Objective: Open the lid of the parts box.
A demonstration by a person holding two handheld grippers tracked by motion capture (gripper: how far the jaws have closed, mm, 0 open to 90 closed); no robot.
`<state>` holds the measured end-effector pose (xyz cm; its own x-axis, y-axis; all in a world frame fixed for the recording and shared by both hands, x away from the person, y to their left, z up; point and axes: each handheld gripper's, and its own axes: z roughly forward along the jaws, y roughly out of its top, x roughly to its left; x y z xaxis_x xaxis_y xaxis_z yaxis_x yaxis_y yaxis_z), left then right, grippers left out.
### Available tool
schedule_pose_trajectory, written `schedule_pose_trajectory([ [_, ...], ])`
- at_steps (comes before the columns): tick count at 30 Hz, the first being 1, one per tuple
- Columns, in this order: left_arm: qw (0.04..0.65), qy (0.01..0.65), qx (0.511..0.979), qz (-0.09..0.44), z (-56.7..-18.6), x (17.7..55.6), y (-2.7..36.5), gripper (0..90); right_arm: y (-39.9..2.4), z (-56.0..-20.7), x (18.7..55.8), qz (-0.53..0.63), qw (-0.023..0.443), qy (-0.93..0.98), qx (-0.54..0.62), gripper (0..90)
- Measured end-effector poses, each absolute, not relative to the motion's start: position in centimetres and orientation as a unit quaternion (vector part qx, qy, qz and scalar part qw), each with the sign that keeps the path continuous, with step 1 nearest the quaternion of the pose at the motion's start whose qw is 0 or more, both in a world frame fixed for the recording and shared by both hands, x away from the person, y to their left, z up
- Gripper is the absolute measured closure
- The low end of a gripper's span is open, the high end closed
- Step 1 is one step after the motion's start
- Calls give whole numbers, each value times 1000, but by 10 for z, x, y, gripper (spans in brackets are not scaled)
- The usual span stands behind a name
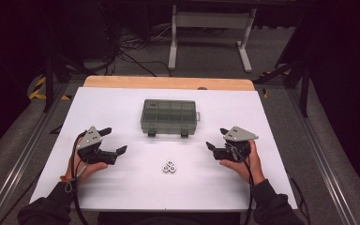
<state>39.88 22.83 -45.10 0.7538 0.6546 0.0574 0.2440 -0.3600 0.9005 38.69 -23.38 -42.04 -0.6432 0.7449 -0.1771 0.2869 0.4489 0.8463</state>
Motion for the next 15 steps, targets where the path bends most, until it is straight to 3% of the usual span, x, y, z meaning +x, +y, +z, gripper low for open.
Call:
schedule_pose_trajectory([
  [7,485,278,803,207,-451,412,221,160,-216,-421,410,395,251,824,319,443],
  [15,474,281,807,211,-454,423,215,154,-200,-419,432,398,238,827,319,560],
])
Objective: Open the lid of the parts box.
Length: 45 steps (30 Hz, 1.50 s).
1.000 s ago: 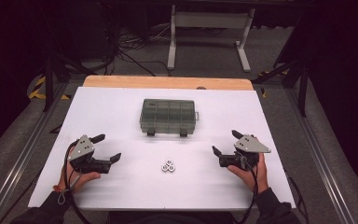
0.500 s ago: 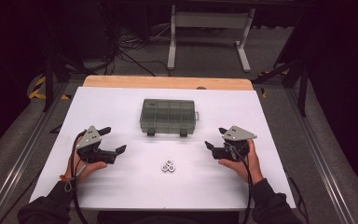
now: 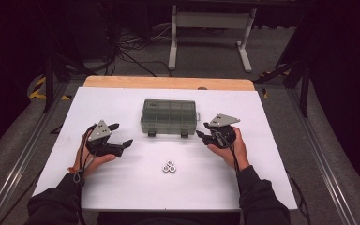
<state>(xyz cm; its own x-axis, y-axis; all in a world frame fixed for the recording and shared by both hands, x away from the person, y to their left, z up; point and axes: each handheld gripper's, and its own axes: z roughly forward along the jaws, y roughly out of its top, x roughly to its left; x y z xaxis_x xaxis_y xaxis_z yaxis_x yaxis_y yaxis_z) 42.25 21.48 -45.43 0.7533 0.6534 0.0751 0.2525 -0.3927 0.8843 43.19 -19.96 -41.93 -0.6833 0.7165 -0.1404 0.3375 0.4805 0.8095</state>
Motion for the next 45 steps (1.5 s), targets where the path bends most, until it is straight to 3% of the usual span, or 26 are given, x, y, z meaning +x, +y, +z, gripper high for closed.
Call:
schedule_pose_trajectory([
  [5,466,278,813,212,-455,426,211,168,-192,-428,438,381,229,836,321,615],
  [10,458,278,816,217,-455,429,210,236,-190,-436,443,382,214,836,331,749],
  [25,438,274,831,205,-457,432,208,723,-191,-438,443,402,220,820,343,900],
  [32,434,270,835,205,-457,433,208,875,-188,-434,441,413,230,813,339,900],
  [36,433,272,834,207,-456,436,206,878,-188,-432,440,419,237,807,341,900],
  [45,438,271,828,221,-450,440,198,770,-191,-431,445,427,261,791,353,892],
])
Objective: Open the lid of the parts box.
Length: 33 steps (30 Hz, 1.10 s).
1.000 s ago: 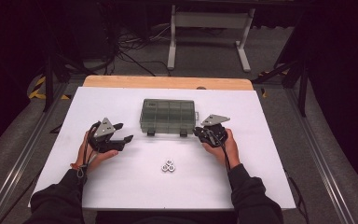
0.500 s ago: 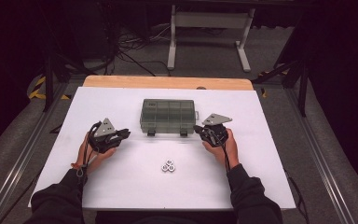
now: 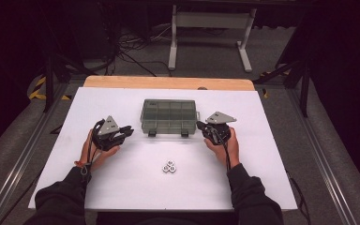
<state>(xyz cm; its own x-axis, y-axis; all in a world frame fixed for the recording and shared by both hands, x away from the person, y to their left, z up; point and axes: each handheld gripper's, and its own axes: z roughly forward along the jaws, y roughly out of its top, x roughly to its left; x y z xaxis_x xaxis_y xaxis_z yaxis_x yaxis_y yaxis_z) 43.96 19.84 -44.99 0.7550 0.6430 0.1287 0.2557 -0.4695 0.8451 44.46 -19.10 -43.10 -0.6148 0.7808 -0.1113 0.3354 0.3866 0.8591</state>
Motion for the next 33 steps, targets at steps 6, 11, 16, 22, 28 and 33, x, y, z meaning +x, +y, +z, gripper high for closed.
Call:
schedule_pose_trajectory([
  [6,432,275,824,243,-444,447,190,601,-187,-428,446,428,272,789,345,860],
  [11,416,272,828,259,-440,458,175,492,-184,-426,446,421,296,788,339,798],
  [16,405,263,833,270,-434,469,161,454,-186,-422,449,425,308,778,346,737],
  [22,397,260,836,275,-421,481,146,437,-183,-415,454,424,323,776,335,672],
  [28,395,254,836,284,-411,490,141,504,-183,-411,458,428,329,782,312,678],
  [33,405,255,828,293,-403,493,149,627,-181,-399,460,437,328,777,312,713],
])
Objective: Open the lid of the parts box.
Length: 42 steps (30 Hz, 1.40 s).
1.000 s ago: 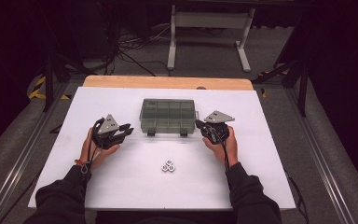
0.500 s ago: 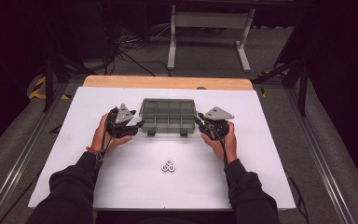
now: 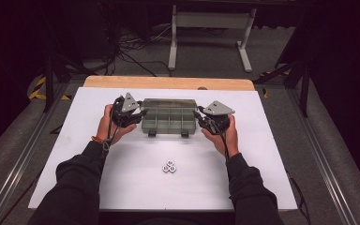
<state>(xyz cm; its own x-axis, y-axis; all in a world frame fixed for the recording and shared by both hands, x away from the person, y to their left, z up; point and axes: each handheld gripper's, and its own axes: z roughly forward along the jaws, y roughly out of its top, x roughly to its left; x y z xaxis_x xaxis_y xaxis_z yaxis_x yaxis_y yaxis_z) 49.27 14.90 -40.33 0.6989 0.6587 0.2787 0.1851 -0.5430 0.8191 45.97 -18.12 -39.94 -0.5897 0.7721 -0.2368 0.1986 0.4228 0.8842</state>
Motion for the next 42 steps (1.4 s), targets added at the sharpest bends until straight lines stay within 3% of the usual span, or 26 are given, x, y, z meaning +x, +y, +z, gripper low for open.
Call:
schedule_pose_trajectory([
  [22,438,245,815,291,-380,520,149,672,-192,-372,494,469,289,762,341,754],
  [42,449,265,804,285,-373,546,145,667,-194,-361,519,476,299,744,362,749],
])
